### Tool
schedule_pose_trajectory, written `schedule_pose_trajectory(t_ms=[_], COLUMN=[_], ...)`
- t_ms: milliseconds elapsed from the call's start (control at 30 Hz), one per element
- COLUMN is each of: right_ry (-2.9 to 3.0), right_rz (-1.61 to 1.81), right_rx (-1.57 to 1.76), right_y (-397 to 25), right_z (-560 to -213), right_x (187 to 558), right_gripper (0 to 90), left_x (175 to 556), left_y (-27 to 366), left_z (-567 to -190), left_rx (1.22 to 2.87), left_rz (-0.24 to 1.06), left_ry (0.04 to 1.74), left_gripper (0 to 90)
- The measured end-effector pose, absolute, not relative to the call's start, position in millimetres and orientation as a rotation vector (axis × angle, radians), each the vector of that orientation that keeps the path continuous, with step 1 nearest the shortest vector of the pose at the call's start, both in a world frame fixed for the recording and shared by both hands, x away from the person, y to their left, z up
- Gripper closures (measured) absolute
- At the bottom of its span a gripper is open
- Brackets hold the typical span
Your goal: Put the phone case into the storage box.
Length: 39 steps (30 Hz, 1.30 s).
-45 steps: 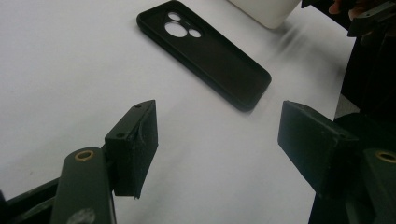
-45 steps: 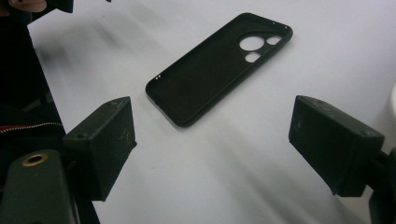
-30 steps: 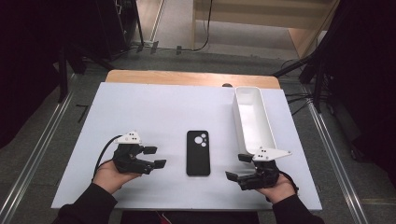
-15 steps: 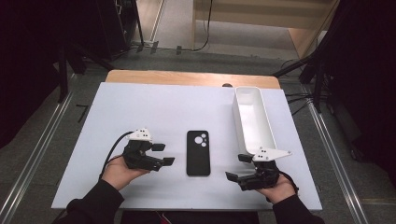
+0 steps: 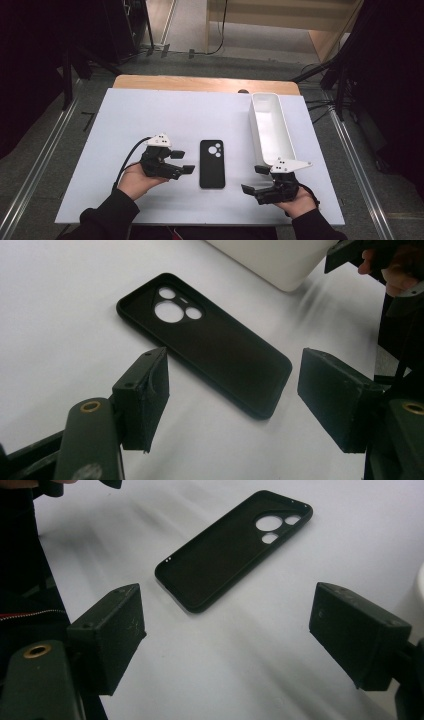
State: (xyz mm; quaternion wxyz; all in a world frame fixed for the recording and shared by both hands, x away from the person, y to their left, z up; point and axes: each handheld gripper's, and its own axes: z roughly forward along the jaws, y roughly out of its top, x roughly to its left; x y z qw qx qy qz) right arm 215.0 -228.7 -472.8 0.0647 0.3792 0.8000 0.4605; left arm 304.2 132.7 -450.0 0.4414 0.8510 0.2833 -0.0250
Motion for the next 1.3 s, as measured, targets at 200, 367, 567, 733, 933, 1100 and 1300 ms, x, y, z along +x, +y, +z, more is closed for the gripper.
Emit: schedule_pose_trajectory(t_ms=[200, 367, 567, 733, 933, 1100, 1300], right_ry=[2.412, 2.414, 2.413, 2.418, 2.423, 2.423, 2.424], right_rz=[1.396, 1.393, 1.395, 1.390, 1.389, 1.393, 1.393], right_rx=[1.148, 1.146, 1.146, 1.143, 1.145, 1.140, 1.142], right_y=[-229, -229, -229, -228, -228, -229, -228], right_z=[-473, -473, -473, -473, -473, -473, -473], right_x=[215, 215, 215, 215, 214, 215, 214], right_gripper=[13.1, 13.1, 13.1, 13.1, 13.1, 13.1, 13.1], left_x=[305, 305, 308, 309, 310, 311, 311], left_y=[122, 113, 101, 91, 83, 80, 73], left_z=[-451, -452, -454, -454, -459, -463, -466], left_rx=[2.123, 2.123, 2.138, 2.154, 2.143, 2.157, 2.160], left_rz=[-0.050, -0.057, -0.060, -0.059, -0.059, -0.059, -0.056], left_ry=[0.673, 0.664, 0.640, 0.624, 0.619, 0.609, 0.596], left_gripper=[28.4, 28.5, 28.5, 28.5, 28.5, 29.7, 32.1])
